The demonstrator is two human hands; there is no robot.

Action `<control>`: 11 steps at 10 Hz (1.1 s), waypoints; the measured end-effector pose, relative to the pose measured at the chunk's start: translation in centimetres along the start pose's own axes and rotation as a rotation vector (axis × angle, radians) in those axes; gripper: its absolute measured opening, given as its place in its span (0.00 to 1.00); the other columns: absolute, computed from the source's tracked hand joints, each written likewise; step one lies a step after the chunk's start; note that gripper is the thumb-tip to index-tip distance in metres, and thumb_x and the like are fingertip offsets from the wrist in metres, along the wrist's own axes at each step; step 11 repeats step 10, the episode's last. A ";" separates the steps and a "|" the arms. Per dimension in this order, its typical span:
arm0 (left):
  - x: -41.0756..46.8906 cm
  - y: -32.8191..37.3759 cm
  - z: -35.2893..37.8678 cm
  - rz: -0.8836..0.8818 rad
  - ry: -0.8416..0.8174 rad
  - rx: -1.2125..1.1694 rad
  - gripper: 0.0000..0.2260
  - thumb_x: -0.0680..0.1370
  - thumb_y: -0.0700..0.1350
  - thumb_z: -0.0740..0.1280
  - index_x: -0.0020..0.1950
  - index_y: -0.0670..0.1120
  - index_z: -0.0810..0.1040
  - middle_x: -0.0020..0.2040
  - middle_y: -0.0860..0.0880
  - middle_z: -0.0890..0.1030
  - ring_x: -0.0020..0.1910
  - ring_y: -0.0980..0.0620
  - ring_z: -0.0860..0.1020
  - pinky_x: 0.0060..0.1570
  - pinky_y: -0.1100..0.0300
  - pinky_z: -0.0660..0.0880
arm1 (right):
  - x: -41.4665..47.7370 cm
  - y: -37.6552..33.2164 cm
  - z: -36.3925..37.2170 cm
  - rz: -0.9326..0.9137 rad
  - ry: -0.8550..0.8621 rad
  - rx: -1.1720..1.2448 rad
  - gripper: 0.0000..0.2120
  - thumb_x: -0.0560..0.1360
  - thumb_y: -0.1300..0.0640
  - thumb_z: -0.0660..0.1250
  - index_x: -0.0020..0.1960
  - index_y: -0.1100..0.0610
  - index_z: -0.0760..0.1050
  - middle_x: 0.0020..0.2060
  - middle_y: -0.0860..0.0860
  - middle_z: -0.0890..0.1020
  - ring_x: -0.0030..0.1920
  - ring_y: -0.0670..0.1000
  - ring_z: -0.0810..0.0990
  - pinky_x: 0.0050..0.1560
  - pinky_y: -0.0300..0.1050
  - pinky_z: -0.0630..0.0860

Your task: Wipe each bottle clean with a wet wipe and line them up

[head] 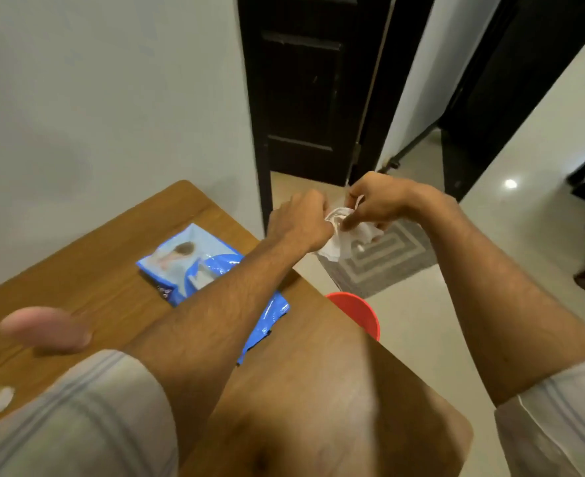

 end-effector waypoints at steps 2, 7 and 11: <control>3.3 0.6 6.5 0.025 -0.078 0.072 0.05 0.77 0.48 0.70 0.49 0.48 0.79 0.42 0.50 0.80 0.39 0.51 0.78 0.40 0.54 0.79 | 3.6 6.8 2.8 0.094 0.127 0.145 0.07 0.72 0.61 0.74 0.47 0.58 0.77 0.42 0.53 0.80 0.37 0.51 0.82 0.23 0.36 0.74; 4.3 0.8 16.4 -0.086 -0.531 0.117 0.12 0.80 0.44 0.61 0.61 0.43 0.75 0.57 0.41 0.80 0.50 0.40 0.81 0.54 0.48 0.79 | 8.5 14.0 9.3 0.252 0.251 0.115 0.06 0.70 0.62 0.69 0.44 0.60 0.73 0.41 0.59 0.79 0.42 0.60 0.82 0.45 0.56 0.82; 3.9 -0.4 18.2 -0.099 -0.569 0.203 0.16 0.82 0.46 0.63 0.67 0.42 0.72 0.61 0.41 0.77 0.50 0.43 0.78 0.54 0.49 0.77 | 9.3 16.5 12.6 0.320 0.152 0.176 0.18 0.65 0.62 0.78 0.52 0.62 0.76 0.45 0.59 0.81 0.44 0.59 0.82 0.46 0.56 0.82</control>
Point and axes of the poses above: each hand's wrist, its own x-axis towards the middle knuckle, its own z-axis out of the palm, y = z × x, the point moved 5 cm from there along x, towards the middle knuckle
